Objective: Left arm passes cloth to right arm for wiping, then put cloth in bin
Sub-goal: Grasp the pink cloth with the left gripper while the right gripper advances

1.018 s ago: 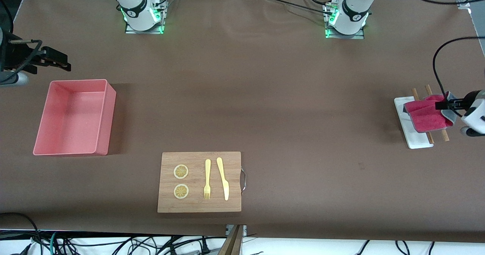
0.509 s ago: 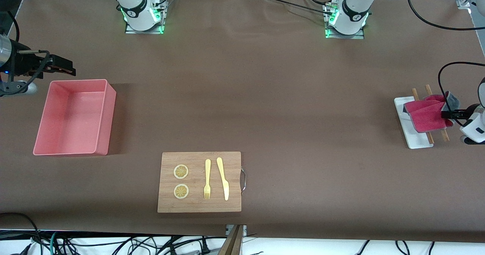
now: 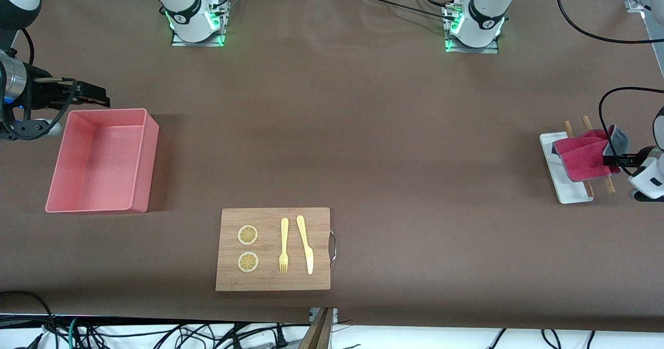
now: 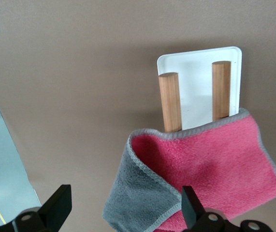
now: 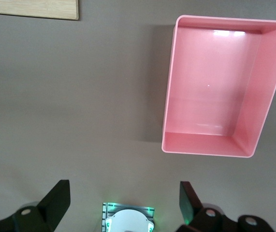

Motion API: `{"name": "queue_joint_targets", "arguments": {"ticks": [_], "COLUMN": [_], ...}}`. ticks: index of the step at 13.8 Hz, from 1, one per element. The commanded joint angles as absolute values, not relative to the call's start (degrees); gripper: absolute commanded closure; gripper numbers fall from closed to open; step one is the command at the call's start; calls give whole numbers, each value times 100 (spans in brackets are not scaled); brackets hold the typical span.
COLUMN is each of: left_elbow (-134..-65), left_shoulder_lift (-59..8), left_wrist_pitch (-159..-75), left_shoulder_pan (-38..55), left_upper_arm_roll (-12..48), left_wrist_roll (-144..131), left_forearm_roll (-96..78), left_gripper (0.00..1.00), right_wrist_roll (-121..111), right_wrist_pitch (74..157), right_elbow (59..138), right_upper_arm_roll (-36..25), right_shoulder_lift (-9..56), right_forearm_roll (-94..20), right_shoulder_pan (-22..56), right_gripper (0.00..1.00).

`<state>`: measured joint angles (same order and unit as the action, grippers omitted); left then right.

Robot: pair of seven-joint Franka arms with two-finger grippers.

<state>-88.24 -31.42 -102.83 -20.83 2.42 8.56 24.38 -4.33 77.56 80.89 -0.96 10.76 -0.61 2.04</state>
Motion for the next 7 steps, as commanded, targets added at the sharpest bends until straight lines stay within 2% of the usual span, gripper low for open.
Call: {"name": "queue_joint_targets", "arguments": {"ticks": [1, 7], "left_elbow": [-8745, -8798], "left_shoulder_lift": [-3155, -3190], "left_wrist_pitch": [-10178, -9932], "left_shoulder_pan": [-2083, -2083], "left_upper_arm_roll": [255, 255], "left_wrist_roll": [896, 905], "left_forearm_roll": [2479, 2470], "left_gripper": [0, 0], "right_wrist_roll": [-396, -308], "right_wrist_pitch": [7708, 7699], "right_elbow": [8095, 8104], "right_upper_arm_roll": [-88, -70], "right_shoulder_lift": [1020, 1020], "right_forearm_roll": [-158, -184], "right_shoulder_pan": [185, 351], "right_gripper": [0, 0]}}
